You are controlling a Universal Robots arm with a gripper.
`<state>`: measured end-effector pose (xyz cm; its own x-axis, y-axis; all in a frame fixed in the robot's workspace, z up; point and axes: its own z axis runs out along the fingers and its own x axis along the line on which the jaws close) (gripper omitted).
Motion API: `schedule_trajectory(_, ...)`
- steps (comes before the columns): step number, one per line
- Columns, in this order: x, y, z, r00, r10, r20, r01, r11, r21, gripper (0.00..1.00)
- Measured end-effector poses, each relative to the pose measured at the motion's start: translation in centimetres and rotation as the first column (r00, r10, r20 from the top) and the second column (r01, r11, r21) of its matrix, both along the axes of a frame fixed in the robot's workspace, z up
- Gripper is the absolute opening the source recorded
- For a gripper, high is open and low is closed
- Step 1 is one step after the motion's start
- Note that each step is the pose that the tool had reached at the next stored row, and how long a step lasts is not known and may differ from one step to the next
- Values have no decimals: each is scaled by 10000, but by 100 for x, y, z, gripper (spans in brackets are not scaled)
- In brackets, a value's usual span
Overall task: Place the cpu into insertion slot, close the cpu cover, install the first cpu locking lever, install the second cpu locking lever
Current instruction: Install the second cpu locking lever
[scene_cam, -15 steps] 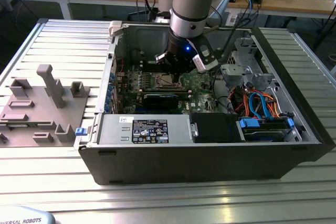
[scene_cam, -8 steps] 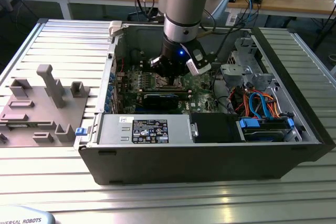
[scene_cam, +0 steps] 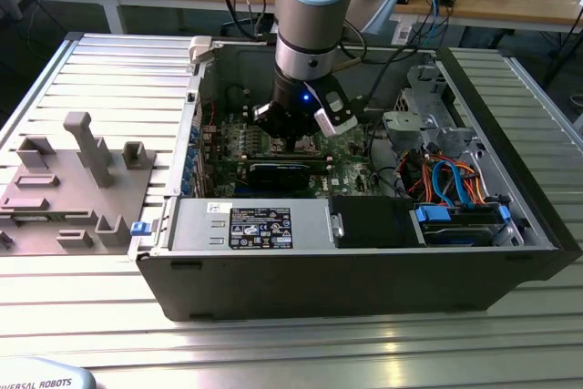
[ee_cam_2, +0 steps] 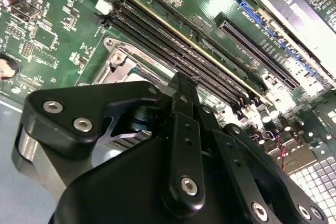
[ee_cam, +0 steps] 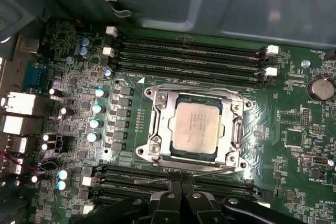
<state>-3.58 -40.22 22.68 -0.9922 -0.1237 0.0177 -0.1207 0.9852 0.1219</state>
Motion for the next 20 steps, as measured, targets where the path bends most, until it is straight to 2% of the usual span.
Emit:
schedule_trajectory(2,-21,-7,-17,10000,1,1,-1,10000,28,11)
schedule_trajectory(8,-117,-9,-59,10000,2,0,-2,10000,34,11)
schedule_trajectory(11,-201,-9,-89,10000,2,-1,-2,10000,36,11)
schedule_trajectory(20,-361,-9,-150,10000,35,0,-35,10000,57,11)
